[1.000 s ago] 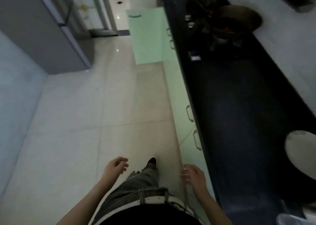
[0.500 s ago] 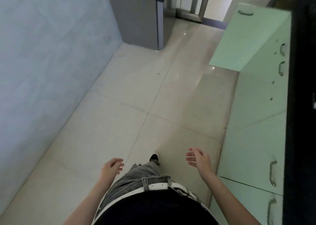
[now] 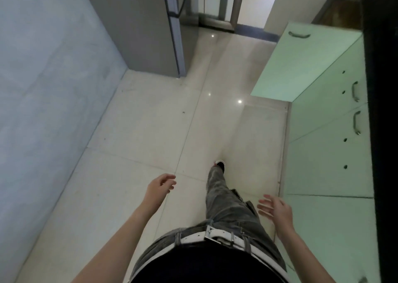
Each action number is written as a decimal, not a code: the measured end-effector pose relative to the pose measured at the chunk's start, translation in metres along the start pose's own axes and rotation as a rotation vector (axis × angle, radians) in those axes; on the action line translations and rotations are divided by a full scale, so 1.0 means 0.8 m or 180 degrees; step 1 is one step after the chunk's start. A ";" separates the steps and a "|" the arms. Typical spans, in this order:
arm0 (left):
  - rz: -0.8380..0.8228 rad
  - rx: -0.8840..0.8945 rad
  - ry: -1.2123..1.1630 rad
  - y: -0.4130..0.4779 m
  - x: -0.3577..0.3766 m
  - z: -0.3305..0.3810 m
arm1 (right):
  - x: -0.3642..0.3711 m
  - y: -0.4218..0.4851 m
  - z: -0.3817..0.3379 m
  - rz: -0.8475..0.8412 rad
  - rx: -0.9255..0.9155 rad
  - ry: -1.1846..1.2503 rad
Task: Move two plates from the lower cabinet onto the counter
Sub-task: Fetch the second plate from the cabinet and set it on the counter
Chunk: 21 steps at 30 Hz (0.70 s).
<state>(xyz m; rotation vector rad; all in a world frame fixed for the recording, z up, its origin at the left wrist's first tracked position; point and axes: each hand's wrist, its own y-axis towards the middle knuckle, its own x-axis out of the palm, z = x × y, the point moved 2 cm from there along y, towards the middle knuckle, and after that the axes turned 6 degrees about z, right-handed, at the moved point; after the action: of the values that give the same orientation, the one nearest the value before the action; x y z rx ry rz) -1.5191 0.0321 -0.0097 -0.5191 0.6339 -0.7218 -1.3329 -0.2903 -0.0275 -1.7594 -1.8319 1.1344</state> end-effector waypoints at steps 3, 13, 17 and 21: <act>0.0172 -0.0125 -0.0254 0.058 0.015 0.068 | 0.027 0.063 -0.083 -0.0054 -0.0009 0.0090; 0.0835 -0.0434 -0.0610 0.236 -0.017 0.228 | 0.197 0.211 -0.412 -0.0579 -0.0493 0.0010; 0.0923 -0.0733 -0.0757 0.333 -0.019 0.272 | 0.274 0.275 -0.505 -0.0667 -0.0573 0.0019; 0.0881 -0.0702 -0.0797 0.459 -0.034 0.366 | 0.336 0.335 -0.591 -0.0579 -0.0557 0.0070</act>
<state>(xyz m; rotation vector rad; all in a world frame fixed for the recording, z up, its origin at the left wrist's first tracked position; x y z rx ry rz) -1.1735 0.3508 -0.0271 -0.6969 0.5387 -0.3200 -0.8531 0.0798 -0.0087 -1.6468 -2.0843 0.9063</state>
